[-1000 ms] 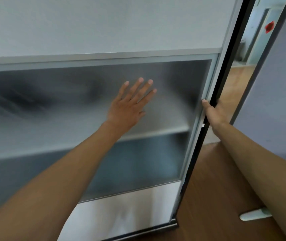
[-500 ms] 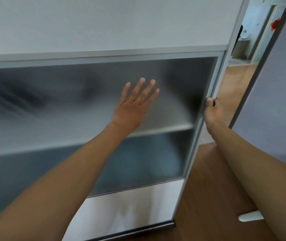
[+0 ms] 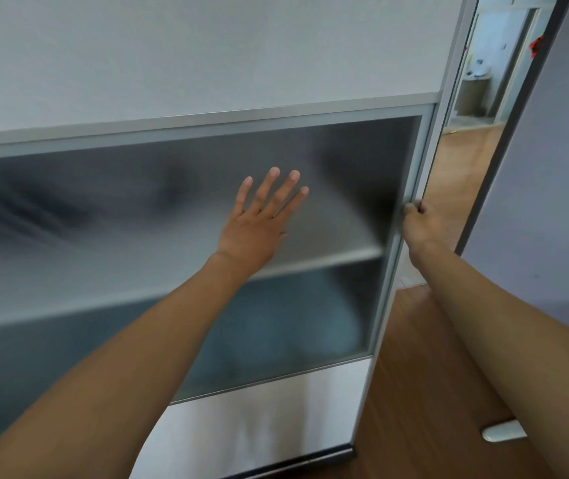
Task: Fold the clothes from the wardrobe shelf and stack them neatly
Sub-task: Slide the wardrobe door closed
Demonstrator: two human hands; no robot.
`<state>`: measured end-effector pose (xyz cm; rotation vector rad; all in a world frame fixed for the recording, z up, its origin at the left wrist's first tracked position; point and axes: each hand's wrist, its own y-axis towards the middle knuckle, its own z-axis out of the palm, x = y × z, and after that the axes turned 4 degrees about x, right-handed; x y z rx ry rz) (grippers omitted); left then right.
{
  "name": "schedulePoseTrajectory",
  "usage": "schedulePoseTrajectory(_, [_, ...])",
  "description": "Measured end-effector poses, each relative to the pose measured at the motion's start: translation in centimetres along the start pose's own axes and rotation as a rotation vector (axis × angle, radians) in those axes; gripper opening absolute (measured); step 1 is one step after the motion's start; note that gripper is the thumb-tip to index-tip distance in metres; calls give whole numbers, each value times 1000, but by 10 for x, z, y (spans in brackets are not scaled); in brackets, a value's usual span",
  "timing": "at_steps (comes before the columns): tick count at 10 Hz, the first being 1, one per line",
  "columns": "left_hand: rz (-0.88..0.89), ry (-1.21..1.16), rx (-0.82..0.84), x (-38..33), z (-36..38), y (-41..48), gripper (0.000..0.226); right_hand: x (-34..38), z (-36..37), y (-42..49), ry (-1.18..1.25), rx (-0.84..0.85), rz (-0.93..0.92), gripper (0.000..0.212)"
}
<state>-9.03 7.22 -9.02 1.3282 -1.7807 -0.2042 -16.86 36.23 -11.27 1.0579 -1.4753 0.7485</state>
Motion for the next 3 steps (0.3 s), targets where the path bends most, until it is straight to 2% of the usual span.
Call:
schedulePoseTrajectory(1, [16, -41, 52, 1, -7, -3, 91, 10, -1, -15, 23, 18, 70, 29])
schedulePoseTrajectory(2, [40, -80, 82, 7, -16, -4, 83, 22, 3, -34, 67, -56, 60, 42])
schedulePoseTrajectory(3, [93, -202, 110, 22, -30, -11, 75, 48, 17, -66, 133, -102, -104, 47])
